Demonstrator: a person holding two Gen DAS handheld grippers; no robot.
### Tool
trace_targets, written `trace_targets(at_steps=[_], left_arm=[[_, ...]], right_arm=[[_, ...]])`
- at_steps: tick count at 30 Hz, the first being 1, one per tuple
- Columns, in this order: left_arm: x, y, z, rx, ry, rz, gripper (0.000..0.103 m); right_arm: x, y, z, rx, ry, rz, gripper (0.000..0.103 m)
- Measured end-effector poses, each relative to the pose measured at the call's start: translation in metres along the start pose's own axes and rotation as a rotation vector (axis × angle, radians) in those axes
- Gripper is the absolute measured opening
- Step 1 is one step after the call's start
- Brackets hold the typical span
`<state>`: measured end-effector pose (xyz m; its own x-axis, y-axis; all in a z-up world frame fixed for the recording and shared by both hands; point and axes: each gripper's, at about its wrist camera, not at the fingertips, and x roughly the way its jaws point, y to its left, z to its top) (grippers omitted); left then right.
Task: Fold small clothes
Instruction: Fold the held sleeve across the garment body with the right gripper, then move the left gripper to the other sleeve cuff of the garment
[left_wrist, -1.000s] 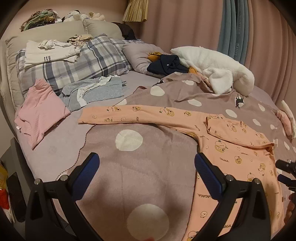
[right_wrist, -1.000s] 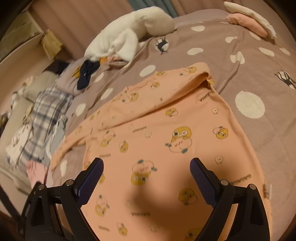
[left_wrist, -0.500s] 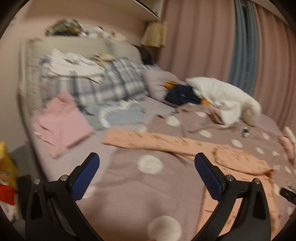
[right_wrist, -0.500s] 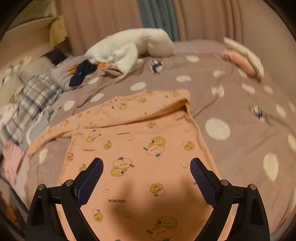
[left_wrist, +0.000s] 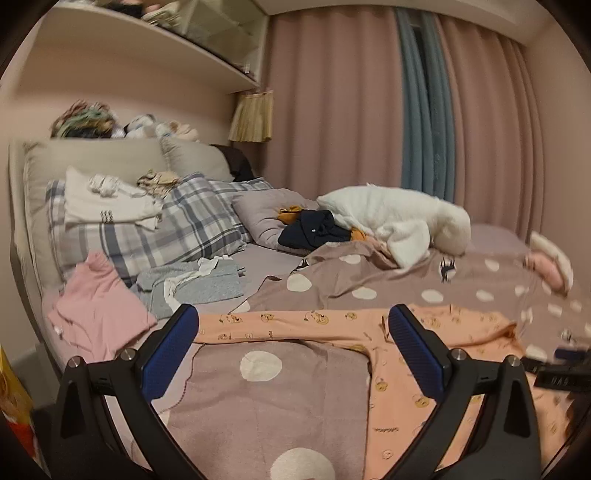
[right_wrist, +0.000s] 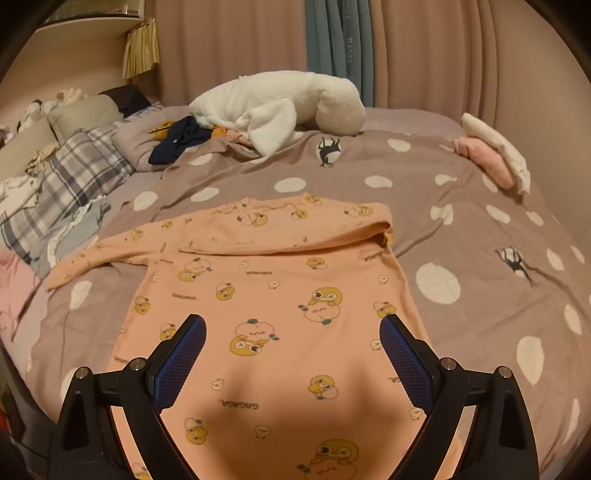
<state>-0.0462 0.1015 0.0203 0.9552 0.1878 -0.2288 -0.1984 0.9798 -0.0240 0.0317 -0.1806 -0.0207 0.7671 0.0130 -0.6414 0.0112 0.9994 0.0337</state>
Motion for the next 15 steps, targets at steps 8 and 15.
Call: trace_targets(at_steps=[8, 15], left_arm=[[0.020, -0.001, -0.014, 0.044, 0.077, 0.029, 0.103], [0.031, 0.012, -0.018, -0.031, 0.119, 0.035, 0.103]], right_arm=[[0.006, 0.004, -0.001, -0.005, 0.031, -0.027, 0.094], [0.012, 0.013, -0.005, -0.042, 0.058, -0.039, 0.094]])
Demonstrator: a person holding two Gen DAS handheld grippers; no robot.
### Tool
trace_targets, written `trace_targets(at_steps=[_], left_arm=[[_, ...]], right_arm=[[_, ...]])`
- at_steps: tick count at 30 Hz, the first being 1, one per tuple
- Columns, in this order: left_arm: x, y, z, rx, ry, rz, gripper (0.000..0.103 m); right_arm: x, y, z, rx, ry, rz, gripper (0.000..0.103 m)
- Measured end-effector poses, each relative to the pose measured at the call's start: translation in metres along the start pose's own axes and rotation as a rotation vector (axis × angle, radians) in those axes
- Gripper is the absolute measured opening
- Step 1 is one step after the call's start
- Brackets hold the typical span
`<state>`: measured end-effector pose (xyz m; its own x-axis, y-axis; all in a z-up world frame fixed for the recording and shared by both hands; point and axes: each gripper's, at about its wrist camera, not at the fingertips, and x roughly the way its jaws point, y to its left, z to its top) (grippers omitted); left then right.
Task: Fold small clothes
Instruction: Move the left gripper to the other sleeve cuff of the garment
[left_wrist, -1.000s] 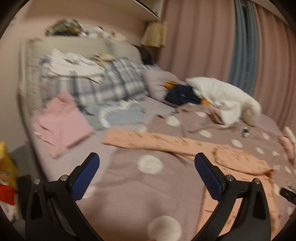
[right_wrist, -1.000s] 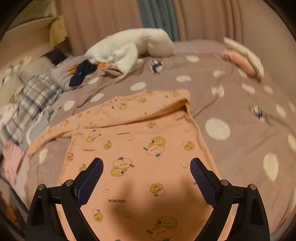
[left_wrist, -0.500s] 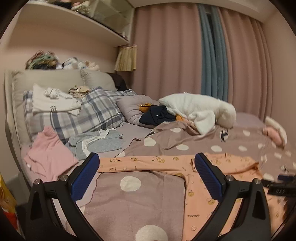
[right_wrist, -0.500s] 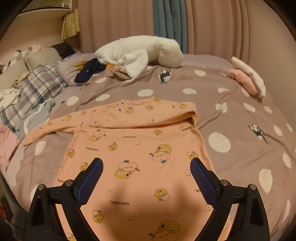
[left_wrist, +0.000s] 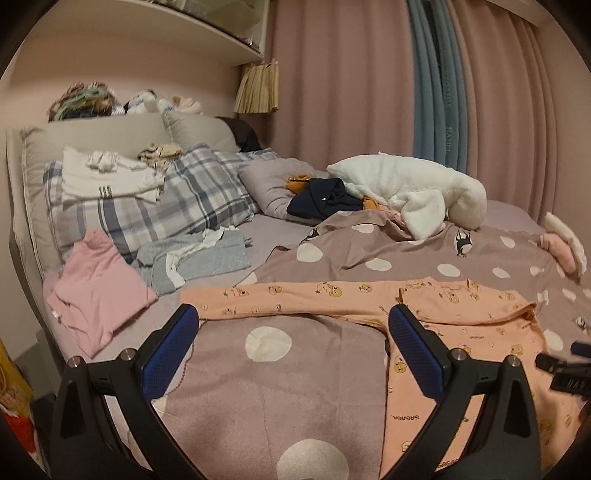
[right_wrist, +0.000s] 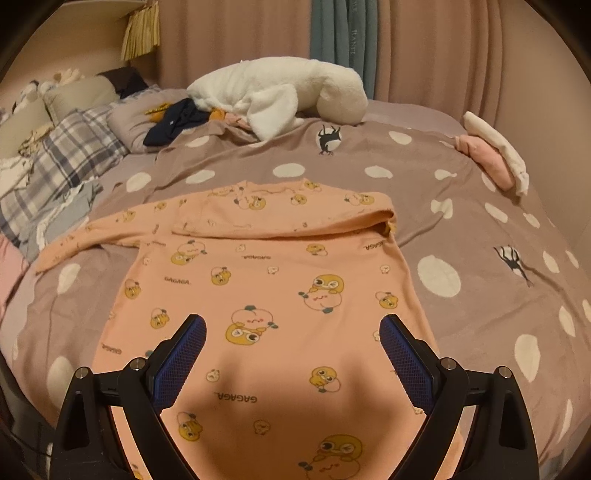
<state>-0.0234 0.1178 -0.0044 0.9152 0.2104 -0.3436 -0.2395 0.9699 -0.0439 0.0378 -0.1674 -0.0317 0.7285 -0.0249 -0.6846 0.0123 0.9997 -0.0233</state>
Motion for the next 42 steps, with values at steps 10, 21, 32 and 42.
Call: trace_targets(at_steps=[10, 21, 32, 42], left_arm=[[0.001, 0.015, 0.004, -0.106, 0.011, -0.024, 0.103], [0.044, 0.077, -0.006, -0.345, 0.181, -0.105, 0.103], [0.148, 0.151, -0.019, -0.555, 0.284, -0.294, 0.103], [0.228, 0.213, -0.052, -1.136, 0.294, -0.482, 0.102]], right_arm=[[0.011, 0.015, -0.005, -0.039, 0.051, -0.007, 0.094], [0.042, 0.055, -0.026, -0.183, 0.153, -0.010, 0.094], [0.067, 0.086, -0.041, -0.296, 0.098, -0.042, 0.100], [0.086, 0.065, -0.039, -0.108, 0.122, 0.132, 0.103]])
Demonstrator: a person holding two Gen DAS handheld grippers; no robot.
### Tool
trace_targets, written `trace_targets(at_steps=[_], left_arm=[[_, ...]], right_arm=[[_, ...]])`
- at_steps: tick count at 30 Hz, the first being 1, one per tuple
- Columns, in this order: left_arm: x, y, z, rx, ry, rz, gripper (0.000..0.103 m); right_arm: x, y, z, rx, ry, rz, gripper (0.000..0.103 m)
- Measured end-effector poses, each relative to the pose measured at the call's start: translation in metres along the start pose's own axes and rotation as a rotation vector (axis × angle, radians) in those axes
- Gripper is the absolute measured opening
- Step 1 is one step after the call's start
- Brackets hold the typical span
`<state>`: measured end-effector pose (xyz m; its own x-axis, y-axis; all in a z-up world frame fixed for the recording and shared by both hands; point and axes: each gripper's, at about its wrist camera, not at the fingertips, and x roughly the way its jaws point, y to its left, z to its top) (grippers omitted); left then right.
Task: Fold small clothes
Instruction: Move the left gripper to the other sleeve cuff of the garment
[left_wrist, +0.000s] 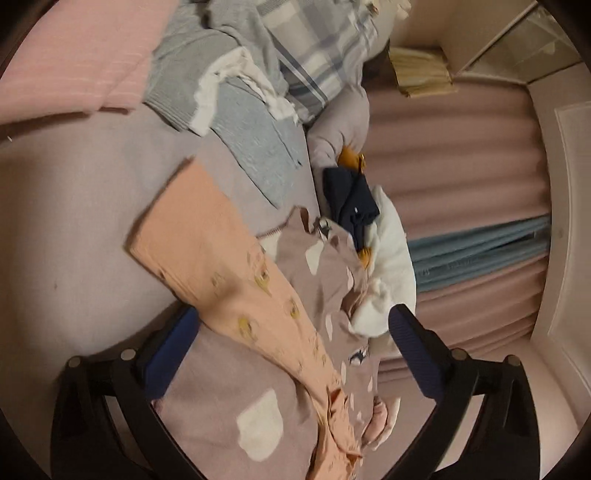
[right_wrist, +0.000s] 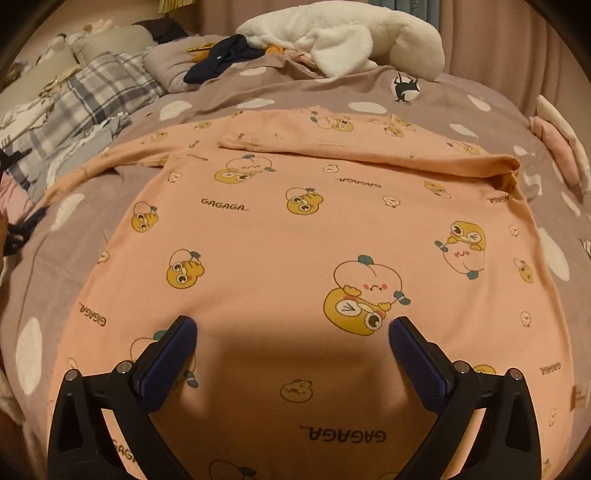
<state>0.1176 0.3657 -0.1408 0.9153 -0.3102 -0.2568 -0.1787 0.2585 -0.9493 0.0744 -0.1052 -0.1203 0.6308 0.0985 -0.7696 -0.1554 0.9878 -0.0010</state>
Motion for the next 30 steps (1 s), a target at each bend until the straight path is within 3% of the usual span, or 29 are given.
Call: trace_targets(at_steps=[7, 9, 10, 14, 16, 18, 24, 30], left_arm=[[-0.011, -0.006, -0.002, 0.006, -0.118, -0.010, 0.095], [-0.008, 0.001, 0.001, 0.045, -0.105, 0.023, 0.091], [-0.004, -0.002, 0.000, 0.075, -0.086, 0.067, 0.089], [0.014, -0.007, -0.005, 0.165, -0.039, 0.313, 0.064], [0.015, -0.011, -0.010, 0.213, -0.033, 0.354, 0.064], [0.012, -0.008, -0.010, 0.194, -0.033, 0.350, 0.064], [-0.007, 0.011, 0.004, -0.010, -0.069, 0.237, 0.061], [-0.011, 0.001, 0.004, -0.024, -0.068, 0.274, 0.059]], right_arm=[[0.002, 0.000, 0.001, -0.002, -0.003, 0.003, 0.103], [0.002, -0.001, 0.002, -0.003, -0.002, 0.003, 0.103], [0.002, -0.001, 0.002, -0.002, -0.002, 0.003, 0.103], [0.002, -0.001, 0.001, -0.002, -0.002, 0.003, 0.103], [0.002, -0.001, 0.001, -0.002, -0.002, 0.003, 0.103], [0.002, 0.000, 0.001, -0.003, -0.002, 0.003, 0.103], [0.001, 0.000, 0.001, -0.003, -0.002, 0.003, 0.103], [0.004, -0.001, 0.002, -0.006, 0.000, 0.001, 0.103]])
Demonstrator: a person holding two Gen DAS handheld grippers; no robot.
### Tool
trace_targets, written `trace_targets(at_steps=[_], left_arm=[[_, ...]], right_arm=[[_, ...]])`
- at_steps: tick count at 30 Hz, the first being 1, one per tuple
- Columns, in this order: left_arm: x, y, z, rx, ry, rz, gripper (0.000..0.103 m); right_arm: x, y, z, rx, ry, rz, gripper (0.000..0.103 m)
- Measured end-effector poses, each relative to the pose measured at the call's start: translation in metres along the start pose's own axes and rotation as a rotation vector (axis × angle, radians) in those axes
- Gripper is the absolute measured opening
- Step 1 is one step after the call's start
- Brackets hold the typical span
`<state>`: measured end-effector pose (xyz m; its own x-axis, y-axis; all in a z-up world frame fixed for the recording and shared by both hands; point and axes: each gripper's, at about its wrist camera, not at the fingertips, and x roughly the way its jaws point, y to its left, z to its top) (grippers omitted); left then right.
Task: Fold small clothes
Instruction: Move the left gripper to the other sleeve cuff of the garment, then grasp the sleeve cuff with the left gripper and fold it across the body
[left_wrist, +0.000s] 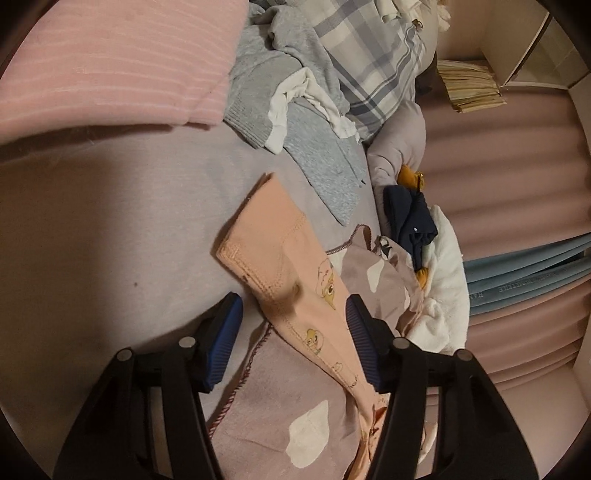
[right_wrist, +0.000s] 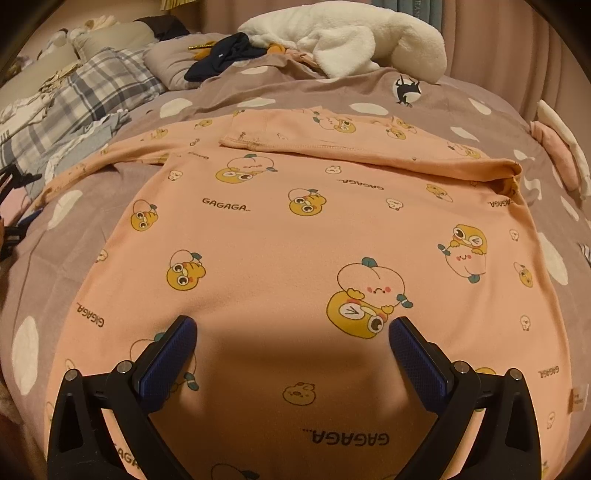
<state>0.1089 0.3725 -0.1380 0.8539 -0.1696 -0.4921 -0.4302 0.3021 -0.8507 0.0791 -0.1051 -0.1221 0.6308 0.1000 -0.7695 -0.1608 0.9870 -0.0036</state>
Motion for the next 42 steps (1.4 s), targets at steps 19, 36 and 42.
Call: trace_targets(at_steps=[19, 36, 42], left_arm=[[0.004, 0.006, 0.004, 0.073, -0.258, 0.145, 0.025], [-0.020, -0.009, 0.002, 0.123, -0.261, 0.055, 0.002], [-0.025, -0.049, -0.018, 0.280, -0.268, 0.039, 0.002]], right_arm=[[0.001, 0.000, 0.001, 0.001, -0.002, 0.005, 0.103], [0.002, -0.001, 0.001, 0.000, -0.002, 0.005, 0.103], [0.002, 0.000, 0.001, 0.000, -0.003, 0.006, 0.103]])
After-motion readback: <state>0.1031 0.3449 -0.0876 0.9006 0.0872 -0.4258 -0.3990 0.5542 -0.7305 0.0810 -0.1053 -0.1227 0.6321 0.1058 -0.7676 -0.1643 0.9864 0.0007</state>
